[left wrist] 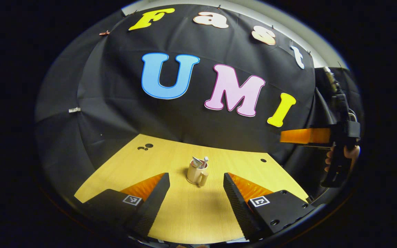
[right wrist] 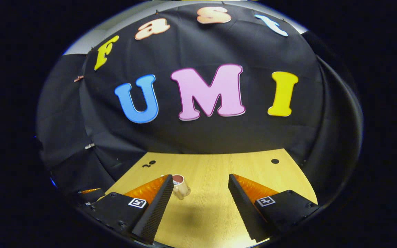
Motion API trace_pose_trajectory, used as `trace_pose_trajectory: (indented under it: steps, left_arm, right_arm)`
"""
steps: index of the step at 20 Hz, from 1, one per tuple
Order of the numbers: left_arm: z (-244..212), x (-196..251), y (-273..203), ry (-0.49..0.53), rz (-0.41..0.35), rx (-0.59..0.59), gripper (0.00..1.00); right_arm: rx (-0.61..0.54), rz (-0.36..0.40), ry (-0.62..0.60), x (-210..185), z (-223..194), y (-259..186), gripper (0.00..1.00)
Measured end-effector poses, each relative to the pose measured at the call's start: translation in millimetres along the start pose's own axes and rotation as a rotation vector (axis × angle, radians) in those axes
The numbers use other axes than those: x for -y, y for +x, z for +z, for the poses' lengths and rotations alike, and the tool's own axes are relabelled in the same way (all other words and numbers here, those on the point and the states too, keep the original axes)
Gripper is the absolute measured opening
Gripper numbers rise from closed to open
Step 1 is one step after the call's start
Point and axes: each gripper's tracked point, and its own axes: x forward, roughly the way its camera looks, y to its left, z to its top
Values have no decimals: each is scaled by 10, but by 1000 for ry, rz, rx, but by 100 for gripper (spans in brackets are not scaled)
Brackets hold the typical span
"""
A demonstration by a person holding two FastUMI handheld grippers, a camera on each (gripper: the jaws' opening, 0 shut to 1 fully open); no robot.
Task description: Put the toothbrush and toothpaste on the desktop into the cup, then pick up the cup and place it on the coaster on the desktop.
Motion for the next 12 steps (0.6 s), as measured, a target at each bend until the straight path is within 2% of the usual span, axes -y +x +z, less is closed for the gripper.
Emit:
trace_pose_trajectory:
  steps: [2, 4, 7, 12]
  left_arm:
    - [-16, 62, -50, 14, 27, 12, 98]
    - [-31, 173, -134, 13, 32, 36, 98]
    - [-66, 411, -164, 16, -10, 38, 98]
    - [67, 698, -87, 28, -55, 65, 98]
  right_arm:
    - [67, -50, -5, 170, -35, -281, 98]
    - [87, -74, -32, 296, -88, -414, 98]
    - [97, -121, -61, 585, -105, -561, 98]
    - [127, -166, -15, 787, -123, -644, 98]
